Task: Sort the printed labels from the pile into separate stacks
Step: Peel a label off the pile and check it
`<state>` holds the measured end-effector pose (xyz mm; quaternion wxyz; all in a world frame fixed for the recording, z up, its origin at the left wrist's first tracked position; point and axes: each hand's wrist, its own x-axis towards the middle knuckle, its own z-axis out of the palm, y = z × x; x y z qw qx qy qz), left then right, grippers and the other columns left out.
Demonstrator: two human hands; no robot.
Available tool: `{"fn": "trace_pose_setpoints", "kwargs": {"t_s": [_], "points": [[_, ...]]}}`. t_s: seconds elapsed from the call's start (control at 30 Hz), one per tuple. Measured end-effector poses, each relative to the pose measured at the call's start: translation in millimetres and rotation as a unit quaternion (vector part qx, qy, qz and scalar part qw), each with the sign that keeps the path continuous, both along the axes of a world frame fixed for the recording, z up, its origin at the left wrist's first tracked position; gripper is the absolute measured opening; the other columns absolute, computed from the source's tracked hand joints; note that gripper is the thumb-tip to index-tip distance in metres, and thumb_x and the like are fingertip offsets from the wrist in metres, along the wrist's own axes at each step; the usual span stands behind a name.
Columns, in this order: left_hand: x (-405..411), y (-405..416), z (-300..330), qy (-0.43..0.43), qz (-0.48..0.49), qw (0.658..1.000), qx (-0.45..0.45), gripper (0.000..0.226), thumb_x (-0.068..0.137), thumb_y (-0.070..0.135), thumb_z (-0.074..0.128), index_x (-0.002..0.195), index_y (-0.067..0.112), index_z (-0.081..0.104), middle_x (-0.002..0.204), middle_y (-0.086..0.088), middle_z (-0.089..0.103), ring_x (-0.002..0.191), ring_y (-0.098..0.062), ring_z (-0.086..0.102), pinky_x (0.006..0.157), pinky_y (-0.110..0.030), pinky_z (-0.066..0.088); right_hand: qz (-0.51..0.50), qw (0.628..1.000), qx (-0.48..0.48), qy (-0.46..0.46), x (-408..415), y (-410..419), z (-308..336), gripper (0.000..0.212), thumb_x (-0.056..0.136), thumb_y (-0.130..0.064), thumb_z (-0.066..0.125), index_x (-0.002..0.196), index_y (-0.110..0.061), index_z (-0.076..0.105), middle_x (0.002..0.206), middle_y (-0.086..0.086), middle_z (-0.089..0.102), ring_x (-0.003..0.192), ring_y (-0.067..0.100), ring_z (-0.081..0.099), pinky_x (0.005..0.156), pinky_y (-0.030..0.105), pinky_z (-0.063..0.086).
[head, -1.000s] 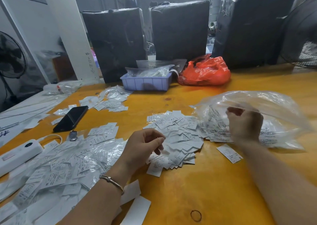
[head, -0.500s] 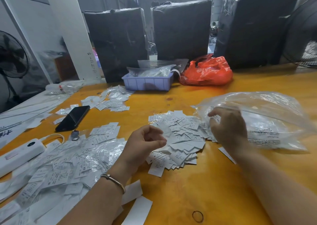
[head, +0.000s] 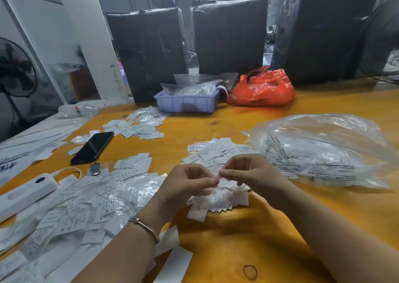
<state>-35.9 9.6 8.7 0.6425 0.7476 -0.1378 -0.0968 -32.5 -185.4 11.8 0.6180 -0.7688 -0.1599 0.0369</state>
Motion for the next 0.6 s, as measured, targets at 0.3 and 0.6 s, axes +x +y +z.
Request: {"fn": "trace_pose_setpoints", "kwargs": {"t_s": [0.3,0.6], "points": [[-0.5,0.9,-0.6,-0.038,-0.018,0.996,0.081,0.010,0.088,0.010,0.070,0.089,0.002,0.075,0.072,-0.009,0.072,0.065,-0.014,0.065,0.061,-0.021,0.053,-0.056,0.974,-0.137,-0.170,7.9,-12.2,5.4,0.007,0.084,-0.013,0.071,0.077,-0.015,0.069,0.071,-0.001,0.069,0.064,0.008,0.059,0.059,0.023,0.045],[1.4,3.2,-1.0,-0.065,0.042,0.996,0.035,0.011,0.077,0.011,0.079,0.076,0.002,0.073,0.065,-0.009,0.069,0.059,-0.016,0.061,0.058,-0.024,0.051,0.002,0.919,-0.361,-0.158,17.0,-32.7,-3.6,0.024,0.070,-0.033,0.081,0.092,-0.034,0.073,0.091,-0.015,0.060,0.091,0.007,0.053,0.080,0.034,0.048]]}}
